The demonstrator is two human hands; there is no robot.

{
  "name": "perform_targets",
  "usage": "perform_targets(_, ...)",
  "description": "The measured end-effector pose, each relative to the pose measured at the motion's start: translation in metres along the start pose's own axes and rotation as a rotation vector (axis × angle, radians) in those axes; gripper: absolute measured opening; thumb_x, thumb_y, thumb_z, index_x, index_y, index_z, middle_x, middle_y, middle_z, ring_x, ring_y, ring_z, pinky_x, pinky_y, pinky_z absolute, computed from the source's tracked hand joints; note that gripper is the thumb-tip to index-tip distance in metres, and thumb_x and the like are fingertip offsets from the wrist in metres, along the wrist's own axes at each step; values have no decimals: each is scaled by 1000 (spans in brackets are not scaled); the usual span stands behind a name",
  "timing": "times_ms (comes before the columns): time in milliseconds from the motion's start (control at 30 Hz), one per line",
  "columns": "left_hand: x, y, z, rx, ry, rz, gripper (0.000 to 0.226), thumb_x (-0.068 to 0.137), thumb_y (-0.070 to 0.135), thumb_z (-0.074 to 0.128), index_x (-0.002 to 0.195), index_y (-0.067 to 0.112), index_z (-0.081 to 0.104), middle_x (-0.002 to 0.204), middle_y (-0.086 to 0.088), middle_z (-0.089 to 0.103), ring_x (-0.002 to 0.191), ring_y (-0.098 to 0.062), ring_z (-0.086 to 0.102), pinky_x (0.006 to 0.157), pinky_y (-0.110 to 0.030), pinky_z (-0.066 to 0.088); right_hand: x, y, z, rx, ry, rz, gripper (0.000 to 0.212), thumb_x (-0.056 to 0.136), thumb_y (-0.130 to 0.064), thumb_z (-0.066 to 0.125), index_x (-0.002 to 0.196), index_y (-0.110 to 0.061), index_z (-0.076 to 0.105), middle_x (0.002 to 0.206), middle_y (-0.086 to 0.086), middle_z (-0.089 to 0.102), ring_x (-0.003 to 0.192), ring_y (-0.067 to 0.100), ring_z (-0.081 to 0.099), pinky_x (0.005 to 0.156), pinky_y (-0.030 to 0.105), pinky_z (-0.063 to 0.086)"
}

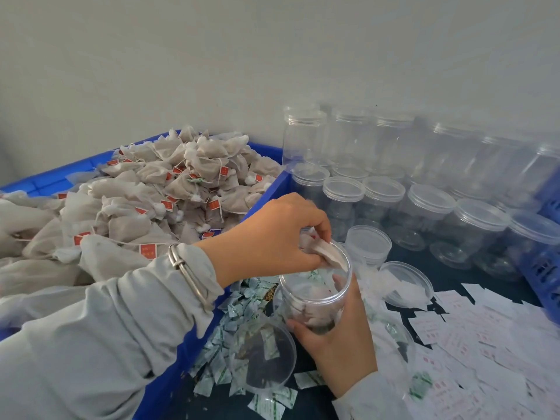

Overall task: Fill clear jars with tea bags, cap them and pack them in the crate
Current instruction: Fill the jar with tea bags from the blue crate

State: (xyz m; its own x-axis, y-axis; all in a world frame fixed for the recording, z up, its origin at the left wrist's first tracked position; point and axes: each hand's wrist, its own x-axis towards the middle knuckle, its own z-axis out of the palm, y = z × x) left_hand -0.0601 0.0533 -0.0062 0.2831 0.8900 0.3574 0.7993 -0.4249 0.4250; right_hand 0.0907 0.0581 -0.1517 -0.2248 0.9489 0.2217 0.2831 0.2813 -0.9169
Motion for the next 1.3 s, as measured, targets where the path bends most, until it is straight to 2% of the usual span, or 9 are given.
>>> perform_targets(133, 4, -8, 4, 65, 31, -34, 32, 75, 31, 74, 68, 42, 46, 97, 18, 47, 96, -1, 42, 85, -7, 29, 0, 0, 2, 10, 12, -12, 124, 40, -60, 80, 145, -29, 23, 139, -8, 43, 132, 8, 40, 108, 39, 39)
perform_targets(400, 8, -25, -10, 67, 137, -118, 28, 79, 29, 70, 66, 40, 48, 95, 9, 55, 89, -5, 50, 76, -8, 33, -2, -1, -1, -10, 7, -30, 123, 42, -57, 83, 145, -35, 19, 139, -12, 41, 132, 6, 37, 109, 39, 37)
perform_targets(600, 7, -96, -50, 72, 432, -616, 15, 83, 19, 60, 69, 23, 57, 71, 9, 56, 69, -8, 51, 56, -17, 33, -6, -8, -5, 69, 63, -67, 123, 47, -37, 93, 143, -41, 17, 144, -12, 37, 133, 2, 35, 109, 39, 38)
perform_targets(667, 0, -115, -49, 164, 341, -744, 12, 86, 16, 54, 81, 14, 66, 74, 4, 60, 79, -18, 56, 57, -21, 35, -8, -9, -5, 92, 64, -81, 120, 47, -35, 92, 144, -33, 22, 142, -11, 41, 131, 0, 38, 106, 40, 42)
perform_targets(767, -8, -128, -32, 348, -115, -791, 25, 90, 10, 52, 110, 7, 67, 108, -9, 66, 104, -24, 58, 81, -27, 46, -8, -8, -5, 88, 43, -98, 121, 47, -39, 92, 145, -30, 22, 143, -7, 40, 133, 6, 38, 107, 43, 40)
perform_targets(900, -14, -126, -15, 501, -561, -809, 39, 91, 8, 51, 130, 9, 54, 116, -7, 63, 87, -18, 54, 74, -26, 42, -7, -7, -5, 110, 42, -97, 120, 43, -58, 84, 144, -37, 22, 143, -12, 40, 133, 7, 38, 108, 45, 39)
perform_targets(1033, -10, -126, -19, 580, -547, -861, 24, 88, 18, 61, 107, 5, 61, 76, 2, 54, 72, -15, 50, 71, -27, 43, -6, -3, -5, 130, 45, -96, 118, 43, -58, 85, 142, -42, 22, 143, -14, 39, 134, 7, 37, 109, 45, 38)
perform_targets(1200, -10, -128, -28, 494, -414, -957, 32, 80, 33, 73, 70, 10, 53, 66, 3, 53, 61, -13, 50, 62, -25, 43, -6, -2, -4, 92, 54, -111, 114, 46, -57, 83, 141, -43, 22, 143, -13, 39, 134, 7, 36, 109, 45, 36)
perform_targets(1300, -10, -127, -36, 424, -297, -924, 30, 86, 33, 65, 80, 4, 66, 68, -1, 57, 63, -16, 53, 65, -28, 44, -6, -2, -4, 79, 54, -109, 114, 46, -57, 82, 141, -44, 22, 143, -13, 39, 134, 7, 36, 109, 45, 37)
